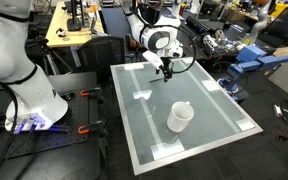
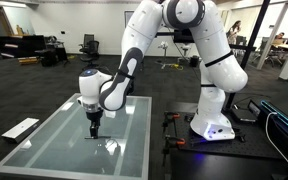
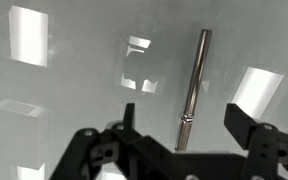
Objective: Put the pen in the mug cup
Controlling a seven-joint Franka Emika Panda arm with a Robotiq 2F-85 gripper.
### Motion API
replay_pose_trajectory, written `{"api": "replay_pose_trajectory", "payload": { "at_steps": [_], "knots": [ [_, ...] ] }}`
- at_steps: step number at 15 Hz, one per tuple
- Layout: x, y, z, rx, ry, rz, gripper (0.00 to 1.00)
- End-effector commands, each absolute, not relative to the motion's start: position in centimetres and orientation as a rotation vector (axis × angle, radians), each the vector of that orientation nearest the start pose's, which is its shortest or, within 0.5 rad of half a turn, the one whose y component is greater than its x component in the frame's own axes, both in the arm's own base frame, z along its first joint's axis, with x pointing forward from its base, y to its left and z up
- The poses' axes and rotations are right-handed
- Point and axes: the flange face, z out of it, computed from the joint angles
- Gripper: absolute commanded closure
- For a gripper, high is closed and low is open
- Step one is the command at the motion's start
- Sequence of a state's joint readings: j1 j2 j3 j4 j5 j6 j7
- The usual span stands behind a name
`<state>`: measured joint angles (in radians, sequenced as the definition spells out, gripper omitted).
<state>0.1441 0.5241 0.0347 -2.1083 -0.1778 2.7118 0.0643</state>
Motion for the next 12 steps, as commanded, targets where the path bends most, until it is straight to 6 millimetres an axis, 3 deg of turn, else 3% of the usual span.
{"api": "replay_pose_trajectory", "payload": {
  "at_steps": [1, 7, 8, 9, 10, 12],
  "knots": [
    [58.2, 11.5, 16.7, -3.146, -0.423, -0.165, 0.27],
    [58.4, 11.9, 16.0, -3.145, -0.438, -0.143, 0.28],
    [58.4, 12.0, 15.9, -3.145, -0.439, -0.14, 0.44],
    [58.4, 12.0, 15.8, -3.145, -0.442, -0.139, 0.53],
    [58.4, 12.0, 15.7, -3.145, -0.444, -0.139, 0.55],
    [58.4, 12.1, 15.6, -3.143, -0.446, -0.138, 0.71]
  ]
}}
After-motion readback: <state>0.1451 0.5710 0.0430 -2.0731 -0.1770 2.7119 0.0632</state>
